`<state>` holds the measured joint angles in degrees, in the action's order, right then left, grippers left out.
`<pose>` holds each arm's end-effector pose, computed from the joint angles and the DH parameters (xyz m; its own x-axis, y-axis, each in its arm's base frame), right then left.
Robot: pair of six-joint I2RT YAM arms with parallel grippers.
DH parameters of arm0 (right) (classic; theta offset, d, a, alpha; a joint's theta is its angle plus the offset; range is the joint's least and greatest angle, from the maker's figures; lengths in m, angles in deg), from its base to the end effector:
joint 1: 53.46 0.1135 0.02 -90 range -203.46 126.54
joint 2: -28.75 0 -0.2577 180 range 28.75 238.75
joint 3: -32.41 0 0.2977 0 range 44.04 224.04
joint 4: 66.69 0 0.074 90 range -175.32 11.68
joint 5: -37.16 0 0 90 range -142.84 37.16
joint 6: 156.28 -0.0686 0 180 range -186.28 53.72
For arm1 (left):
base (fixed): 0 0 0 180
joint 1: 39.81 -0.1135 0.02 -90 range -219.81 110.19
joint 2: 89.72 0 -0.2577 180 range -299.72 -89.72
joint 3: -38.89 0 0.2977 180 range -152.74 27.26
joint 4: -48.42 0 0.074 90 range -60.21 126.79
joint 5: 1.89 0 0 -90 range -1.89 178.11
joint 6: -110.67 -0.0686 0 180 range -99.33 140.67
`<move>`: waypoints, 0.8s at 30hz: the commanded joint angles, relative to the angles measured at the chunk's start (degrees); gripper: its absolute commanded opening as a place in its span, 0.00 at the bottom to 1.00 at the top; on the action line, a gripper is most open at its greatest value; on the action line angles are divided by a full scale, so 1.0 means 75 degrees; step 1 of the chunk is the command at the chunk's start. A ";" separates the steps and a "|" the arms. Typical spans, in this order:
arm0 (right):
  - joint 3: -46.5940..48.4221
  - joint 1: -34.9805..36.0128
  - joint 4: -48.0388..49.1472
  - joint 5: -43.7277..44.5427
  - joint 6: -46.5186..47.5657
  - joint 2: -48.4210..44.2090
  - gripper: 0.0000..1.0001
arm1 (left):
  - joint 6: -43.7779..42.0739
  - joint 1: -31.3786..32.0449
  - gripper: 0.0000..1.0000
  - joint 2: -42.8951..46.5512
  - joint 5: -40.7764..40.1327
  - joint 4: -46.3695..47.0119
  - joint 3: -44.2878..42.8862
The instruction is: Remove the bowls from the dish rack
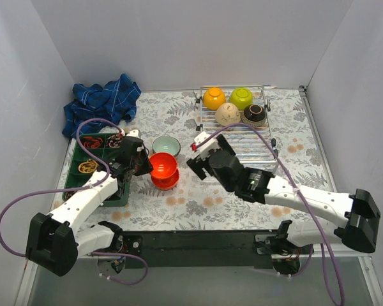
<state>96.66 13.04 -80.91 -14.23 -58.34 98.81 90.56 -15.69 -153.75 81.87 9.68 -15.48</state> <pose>0.1781 0.3022 0.2819 -0.0686 -0.4284 -0.9010 -0.4971 0.7977 -0.3415 0.2723 -0.1138 0.1889 -0.5543 -0.7746 -0.3046 -0.5239 0.6090 -0.5955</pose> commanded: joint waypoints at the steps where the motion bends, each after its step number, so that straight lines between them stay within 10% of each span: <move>1: -0.0264 -0.0884 -0.0534 -0.2017 -0.2135 -0.0925 0.99 | -0.0131 0.0030 0.00 0.0229 0.0245 0.0743 0.0249; 24: -0.1203 -0.2327 -0.0721 -0.2957 -0.3052 -0.1853 0.99 | 0.0185 0.0065 0.37 0.0309 0.0469 0.1002 0.0848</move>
<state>88.09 -3.94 -87.32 -35.69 -80.09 86.31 91.34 -15.41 -154.47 86.03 16.52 -8.75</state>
